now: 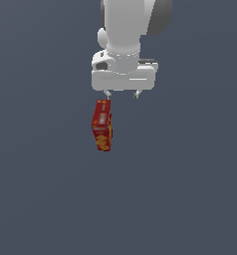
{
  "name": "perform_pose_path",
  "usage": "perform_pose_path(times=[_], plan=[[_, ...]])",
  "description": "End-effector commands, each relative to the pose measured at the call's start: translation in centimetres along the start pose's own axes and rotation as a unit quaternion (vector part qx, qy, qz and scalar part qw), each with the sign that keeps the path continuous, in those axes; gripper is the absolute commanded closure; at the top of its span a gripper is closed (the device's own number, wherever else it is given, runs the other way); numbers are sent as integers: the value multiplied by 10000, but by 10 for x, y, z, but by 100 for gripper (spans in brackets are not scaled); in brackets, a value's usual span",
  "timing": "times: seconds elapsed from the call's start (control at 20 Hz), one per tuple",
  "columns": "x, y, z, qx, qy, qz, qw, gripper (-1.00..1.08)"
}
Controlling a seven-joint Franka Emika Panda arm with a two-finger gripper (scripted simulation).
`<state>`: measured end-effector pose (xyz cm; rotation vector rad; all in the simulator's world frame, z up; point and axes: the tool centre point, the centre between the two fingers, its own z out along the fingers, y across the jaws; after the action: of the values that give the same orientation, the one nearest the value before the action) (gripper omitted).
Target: Pick up the object and move it to a goal position.
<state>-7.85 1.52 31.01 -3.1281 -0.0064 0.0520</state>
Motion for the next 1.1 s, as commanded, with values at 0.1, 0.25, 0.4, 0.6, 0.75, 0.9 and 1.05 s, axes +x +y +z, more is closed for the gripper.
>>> perform_pose_path(times=[0.1,0.25,0.4,0.6,0.75,0.9,1.05], plan=[[1,2,-1,10,13,28,10000,-92],[3,11,-7,64,79,175,9998,-92],[5,20,-15,122,149,329,9993,-92],[6,21,-16,129,157,346,9992,-92],[5,24,-12,117,156,340,9992,-92],[4,31,-3,100,161,342,9992,-92],[1,42,10,69,164,335,9993,-92]])
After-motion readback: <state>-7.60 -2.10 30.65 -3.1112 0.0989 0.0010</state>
